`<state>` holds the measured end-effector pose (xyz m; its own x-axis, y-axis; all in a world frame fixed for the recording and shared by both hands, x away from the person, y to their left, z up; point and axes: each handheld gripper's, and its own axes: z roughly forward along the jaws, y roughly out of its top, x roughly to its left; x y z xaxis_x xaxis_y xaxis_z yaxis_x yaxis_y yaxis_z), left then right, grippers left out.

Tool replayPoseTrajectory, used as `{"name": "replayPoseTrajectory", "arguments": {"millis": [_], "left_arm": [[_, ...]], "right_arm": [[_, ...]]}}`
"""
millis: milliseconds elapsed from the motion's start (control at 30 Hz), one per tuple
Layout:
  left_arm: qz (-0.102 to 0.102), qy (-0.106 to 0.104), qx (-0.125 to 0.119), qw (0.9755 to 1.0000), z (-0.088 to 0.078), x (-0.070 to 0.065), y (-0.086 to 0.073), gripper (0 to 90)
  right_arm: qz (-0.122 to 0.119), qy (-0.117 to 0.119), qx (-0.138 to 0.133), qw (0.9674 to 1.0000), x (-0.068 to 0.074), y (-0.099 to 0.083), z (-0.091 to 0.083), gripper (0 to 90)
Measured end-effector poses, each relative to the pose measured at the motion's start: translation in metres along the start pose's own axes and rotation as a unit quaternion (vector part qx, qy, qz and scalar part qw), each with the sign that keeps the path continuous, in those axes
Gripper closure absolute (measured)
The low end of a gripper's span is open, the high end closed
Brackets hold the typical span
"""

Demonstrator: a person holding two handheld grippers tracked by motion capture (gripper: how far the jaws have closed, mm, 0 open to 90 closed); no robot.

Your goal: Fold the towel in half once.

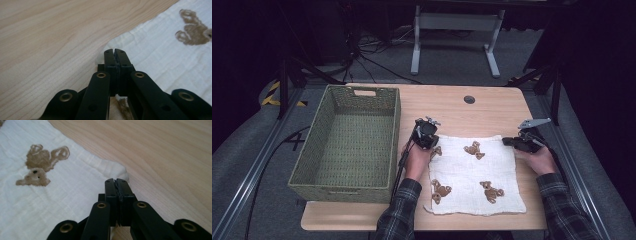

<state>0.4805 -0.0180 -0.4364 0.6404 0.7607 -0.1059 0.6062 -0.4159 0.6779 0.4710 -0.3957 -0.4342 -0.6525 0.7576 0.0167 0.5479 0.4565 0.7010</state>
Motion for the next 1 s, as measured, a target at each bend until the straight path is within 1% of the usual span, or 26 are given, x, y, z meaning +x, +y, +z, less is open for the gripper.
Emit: {"name": "replayPoseTrajectory", "arguments": {"millis": [67,133,233,267,300,367,400,467,533,633,767,800,833,867,1000], "left_arm": [[-0.001,0.005,-0.015,0.9999,-0.007,-0.001,0.005,89.5],[0.000,0.012,-0.023,0.9997,-0.013,-0.001,0.009,89.6],[0.007,0.018,-0.038,0.9991,-0.024,-0.003,0.017,89.5],[0.007,0.018,-0.038,0.9991,-0.024,-0.003,0.017,89.6],[0.006,0.020,-0.045,0.9988,-0.028,-0.005,0.018,89.6],[0.015,0.021,-0.046,0.9986,-0.033,-0.008,0.019,89.6],[0.022,0.023,-0.045,0.9985,-0.036,-0.010,0.019,89.6],[0.023,0.020,-0.048,0.9984,-0.040,-0.013,0.017,89.5],[0.027,0.018,-0.050,0.9982,-0.047,-0.017,0.014,89.5],[0.027,0.015,-0.052,0.9982,-0.056,-0.022,0.009,89.5],[0.032,0.010,-0.054,0.9979,-0.065,-0.031,0.001,89.6],[0.034,0.012,-0.050,0.9981,-0.067,-0.033,0.000,89.6],[0.040,0.013,-0.051,0.9978,-0.069,-0.035,-0.002,89.5],[0.038,0.012,-0.051,0.9979,-0.071,-0.037,-0.004,89.6],[0.049,0.011,-0.046,0.9977,-0.075,-0.044,-0.011,89.6]], "right_arm": [[-0.001,-0.001,-0.018,0.9998,0.000,0.004,-0.008,89.0],[-0.005,-0.004,-0.029,0.9996,-0.001,0.009,-0.014,89.0],[-0.004,-0.006,-0.053,0.9986,-0.004,0.016,-0.025,89.2],[-0.004,-0.006,-0.053,0.9986,-0.004,0.016,-0.025,89.2],[-0.004,-0.006,-0.058,0.9983,-0.004,0.016,-0.027,89.1],[-0.005,-0.003,-0.063,0.9980,-0.001,0.017,-0.033,89.1],[-0.007,-0.002,-0.065,0.9979,0.000,0.016,-0.036,89.1],[-0.011,-0.001,-0.068,0.9976,0.004,0.013,-0.041,89.1],[-0.009,0.003,-0.067,0.9977,0.008,0.010,-0.046,89.1],[-0.011,0.008,-0.074,0.9972,0.014,0.005,-0.055,89.1],[-0.016,0.011,-0.073,0.9971,0.023,-0.001,-0.061,89.1],[-0.015,0.012,-0.073,0.9971,0.025,-0.003,-0.063,89.1],[-0.013,0.016,-0.074,0.9970,0.027,-0.005,-0.064,89.1],[-0.012,0.019,-0.073,0.9971,0.029,-0.007,-0.065,89.1],[-0.016,0.024,-0.070,0.9971,0.037,-0.015,-0.069,89.1]]}}
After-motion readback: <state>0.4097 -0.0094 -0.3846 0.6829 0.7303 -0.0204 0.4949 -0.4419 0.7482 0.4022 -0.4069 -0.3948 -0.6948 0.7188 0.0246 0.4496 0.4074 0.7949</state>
